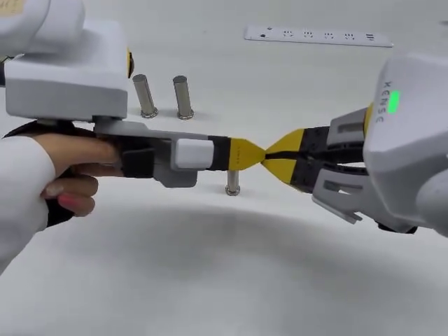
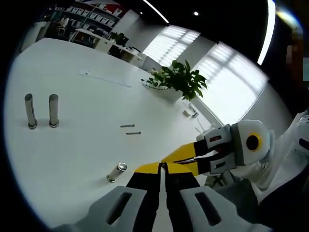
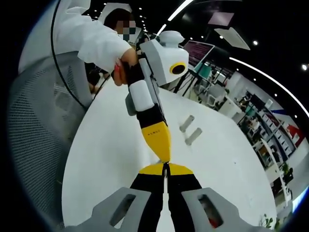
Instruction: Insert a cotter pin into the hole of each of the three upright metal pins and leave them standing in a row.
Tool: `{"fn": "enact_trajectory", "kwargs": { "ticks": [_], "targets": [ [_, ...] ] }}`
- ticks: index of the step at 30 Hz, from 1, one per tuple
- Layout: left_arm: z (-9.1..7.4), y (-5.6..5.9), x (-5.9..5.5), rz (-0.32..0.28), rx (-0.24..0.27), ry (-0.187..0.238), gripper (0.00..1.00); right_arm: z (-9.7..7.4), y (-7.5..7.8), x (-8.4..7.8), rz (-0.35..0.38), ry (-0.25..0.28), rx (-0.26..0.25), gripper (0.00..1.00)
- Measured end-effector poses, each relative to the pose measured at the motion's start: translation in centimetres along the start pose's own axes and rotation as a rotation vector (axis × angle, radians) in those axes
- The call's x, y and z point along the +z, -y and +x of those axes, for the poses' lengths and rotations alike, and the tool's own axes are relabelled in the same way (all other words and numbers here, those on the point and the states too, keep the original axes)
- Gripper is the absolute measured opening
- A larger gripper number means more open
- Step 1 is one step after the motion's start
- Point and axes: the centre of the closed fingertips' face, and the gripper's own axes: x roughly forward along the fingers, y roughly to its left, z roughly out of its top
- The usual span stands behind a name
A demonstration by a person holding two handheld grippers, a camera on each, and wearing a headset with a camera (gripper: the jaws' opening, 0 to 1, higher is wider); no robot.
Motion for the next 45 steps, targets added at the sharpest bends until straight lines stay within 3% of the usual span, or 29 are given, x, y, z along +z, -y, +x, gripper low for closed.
{"fn": "enact_trajectory", "kwargs": {
  "ticks": [5,10,20,24,26,29,33,34,37,40,45],
  "targets": [
    [0.1,0.1,-0.4,0.020,0.009,-0.021,0.00,0.1,-0.3,-0.1,0.001,0.000,0.008,0.00],
    [0.1,0.1,-0.3,0.019,0.015,-0.011,0.00,0.1,0.0,-0.2,0.016,0.001,0.003,0.00],
    [0.1,-0.1,-0.3,0.035,0.017,-0.017,0.00,0.1,-0.2,-0.3,-0.035,0.005,0.009,0.00],
    [0.0,-0.5,-0.5,0.034,0.031,-0.029,0.00,0.2,0.0,-0.9,-0.057,-0.029,-0.004,0.00],
    [-0.1,-0.7,-0.6,0.039,0.035,-0.035,0.00,0.1,0.2,-1.2,-0.050,-0.035,-0.008,0.05],
    [-0.4,-1.2,-0.5,0.043,0.033,-0.038,0.00,-0.1,0.3,-1.4,-0.016,-0.032,0.000,0.13],
    [-0.3,-1.2,-0.8,0.068,0.027,-0.054,0.00,0.0,0.5,-2.3,0.059,-0.055,0.004,0.15],
    [-0.3,-1.2,-0.8,0.076,0.028,-0.057,0.00,0.0,0.2,-2.7,0.085,-0.062,0.031,0.15],
    [0.1,-0.5,-1.5,0.103,0.025,-0.073,0.00,-0.1,0.0,-3.1,0.138,-0.051,0.053,0.20],
    [0.0,-0.4,-1.7,0.124,0.025,-0.078,0.00,-0.4,-0.9,-3.3,0.243,-0.030,0.118,0.21],
    [0.1,0.7,-1.9,0.168,-0.002,-0.084,0.00,-0.9,-1.9,-3.1,0.436,0.028,0.237,0.24]
  ]
}}
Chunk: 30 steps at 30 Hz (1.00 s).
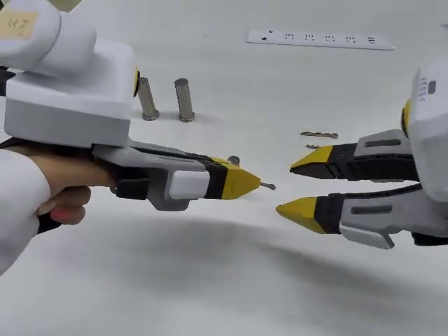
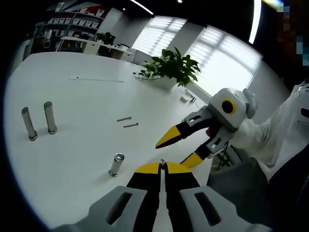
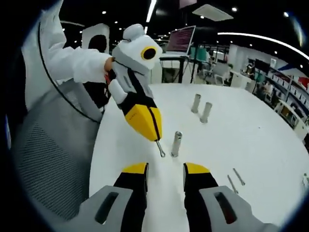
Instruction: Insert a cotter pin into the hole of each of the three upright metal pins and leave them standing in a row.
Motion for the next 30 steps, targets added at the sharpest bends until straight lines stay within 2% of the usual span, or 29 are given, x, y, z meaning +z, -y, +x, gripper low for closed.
{"fn": "enact_trajectory", "kwargs": {
  "ticks": [2,3,4,6,10,12,14,15,19,21,26,30],
  "targets": [
    [0.0,0.4,0.2,0.020,-0.015,0.005,0.00,-0.1,0.1,-0.3,0.041,0.008,0.038,0.26],
    [-0.1,0.6,0.2,0.025,-0.023,0.008,0.00,-0.3,0.4,-0.2,0.022,0.014,0.022,0.28],
    [-0.3,0.6,0.4,0.035,-0.036,0.015,0.00,-0.4,0.4,0.0,0.026,0.039,0.037,0.32],
    [-0.6,0.8,0.8,0.064,-0.053,0.027,0.00,-0.9,-0.5,0.3,0.103,0.057,0.107,0.34],
    [-1.1,1.3,1.1,0.113,-0.077,0.034,0.00,-1.8,-0.6,0.6,0.221,0.103,0.207,0.32],
    [-1.3,1.5,1.2,0.134,-0.086,0.038,0.00,-2.0,-0.4,1.2,0.321,0.140,0.238,0.30],
    [-1.4,1.6,1.1,0.144,-0.095,0.036,0.00,-2.3,-0.4,1.8,0.348,0.176,0.283,0.26],
    [-1.4,1.7,1.1,0.154,-0.097,0.037,0.00,-2.4,-0.6,2.0,0.362,0.176,0.309,0.23],
    [-1.6,2.2,1.0,0.189,-0.115,0.034,0.00,-2.8,-1.7,2.9,0.409,0.199,0.426,0.25],
    [-1.7,2.5,0.8,0.219,-0.127,0.030,0.00,-2.9,-2.5,3.0,0.443,0.194,0.488,0.24],
    [-1.8,3.1,0.8,0.239,-0.157,0.035,0.00,-2.5,-2.6,2.8,0.426,0.181,0.516,0.21],
    [-1.8,3.4,0.9,0.251,-0.171,0.035,0.00,-2.3,-2.8,3.0,0.457,0.192,0.537,0.18]
  ]
}}
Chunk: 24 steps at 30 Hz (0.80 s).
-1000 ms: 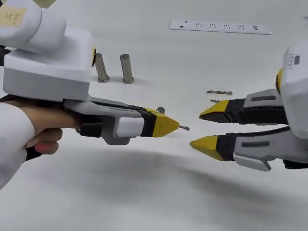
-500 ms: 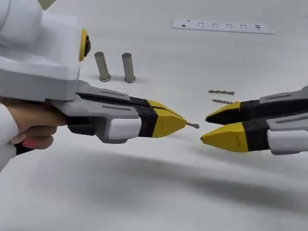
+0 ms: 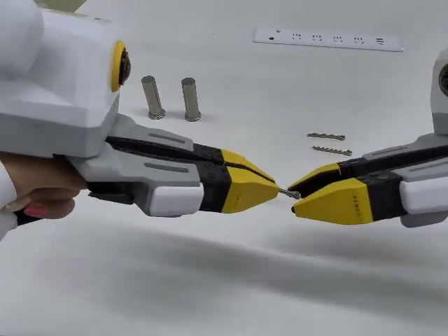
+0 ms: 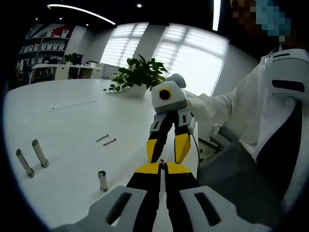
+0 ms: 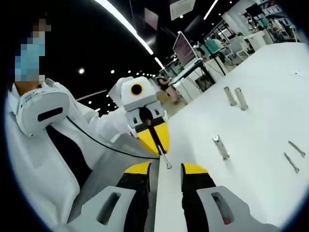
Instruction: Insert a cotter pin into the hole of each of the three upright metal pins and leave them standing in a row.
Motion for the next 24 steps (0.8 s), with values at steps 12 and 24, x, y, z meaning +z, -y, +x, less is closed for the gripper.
{"fn": "enact_trajectory", "kwargs": {
  "ticks": [12,24],
  "targets": [
    [0.28,0.37,0.33,0.022,-0.013,0.017,0.00,0.02,-0.04,-0.10,0.010,-0.014,0.013,0.00],
    [0.32,0.74,0.22,0.020,-0.026,0.012,0.00,0.14,-0.65,-0.09,-0.003,-0.012,0.037,0.00]
  ]
}}
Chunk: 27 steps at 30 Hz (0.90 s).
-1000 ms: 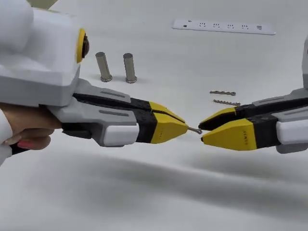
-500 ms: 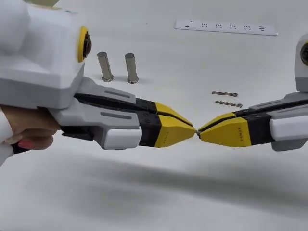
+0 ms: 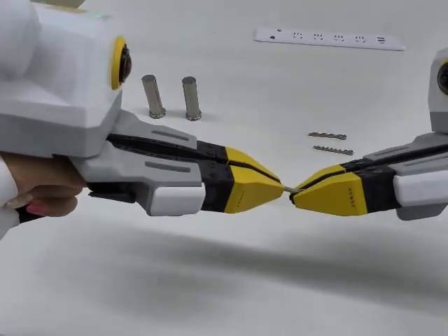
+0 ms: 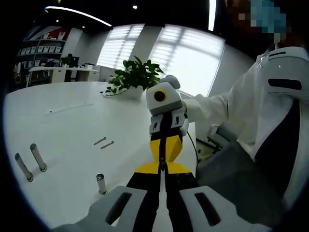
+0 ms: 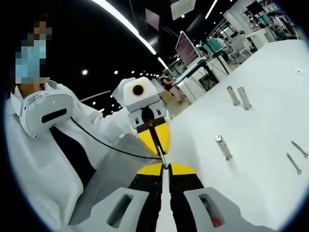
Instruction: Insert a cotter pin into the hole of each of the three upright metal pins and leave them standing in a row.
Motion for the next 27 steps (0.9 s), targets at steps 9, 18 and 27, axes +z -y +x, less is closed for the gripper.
{"fn": "enact_trajectory", "kwargs": {
  "ticks": [9,18,27],
  "targets": [
    [0.2,-0.1,0.1,0.001,0.004,0.003,0.00,-0.4,-0.2,0.5,-0.029,0.023,-0.013,0.00],
    [0.1,-0.3,0.1,-0.030,0.010,0.003,0.00,-0.4,-0.2,0.5,-0.095,0.015,-0.036,0.00],
    [-0.3,-1.0,0.2,0.060,0.016,-0.001,0.00,-0.1,-0.5,0.5,-0.110,0.016,-0.036,0.00]
  ]
}}
